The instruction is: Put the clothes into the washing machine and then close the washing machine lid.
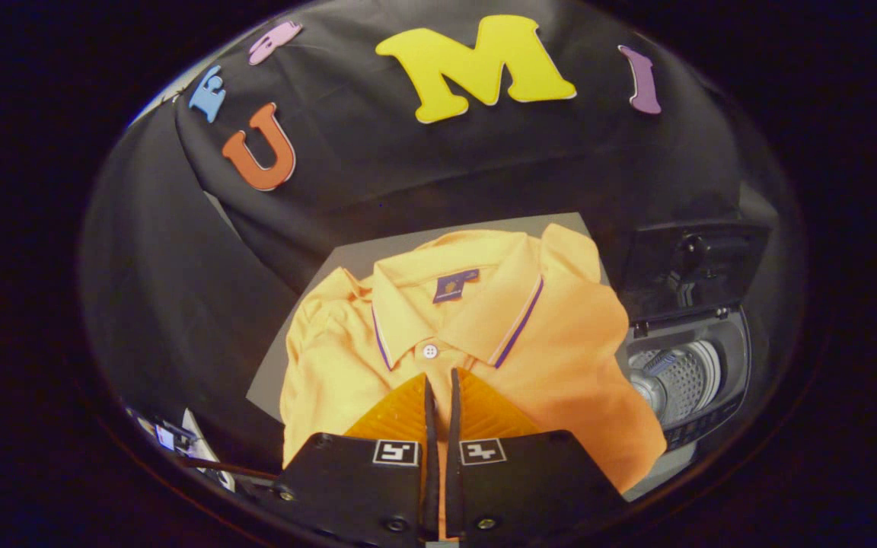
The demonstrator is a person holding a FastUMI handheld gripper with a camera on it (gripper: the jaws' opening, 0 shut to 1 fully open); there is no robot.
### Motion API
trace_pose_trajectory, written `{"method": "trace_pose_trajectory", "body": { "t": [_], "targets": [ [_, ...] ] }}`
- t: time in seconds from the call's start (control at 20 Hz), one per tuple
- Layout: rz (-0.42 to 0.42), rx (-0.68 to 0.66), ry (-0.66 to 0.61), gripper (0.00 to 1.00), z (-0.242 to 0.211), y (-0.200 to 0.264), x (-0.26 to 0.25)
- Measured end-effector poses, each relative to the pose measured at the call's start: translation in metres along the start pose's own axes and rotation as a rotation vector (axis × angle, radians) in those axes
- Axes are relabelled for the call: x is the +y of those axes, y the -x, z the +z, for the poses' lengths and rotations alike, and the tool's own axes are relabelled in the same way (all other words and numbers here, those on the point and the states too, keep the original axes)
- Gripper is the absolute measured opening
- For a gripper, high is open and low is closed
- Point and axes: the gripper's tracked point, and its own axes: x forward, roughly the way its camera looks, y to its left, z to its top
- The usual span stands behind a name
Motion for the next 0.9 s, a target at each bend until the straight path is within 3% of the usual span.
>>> {"method": "trace_pose_trajectory", "body": {
  "t": [0.45, 0.9],
  "targets": [
    [0.053, -0.261, 0.046, 0.06, 0.028, 0.151, -0.026],
    [-0.044, -0.470, 0.037, 0.06, 0.081, 0.271, -0.125]
  ]
}}
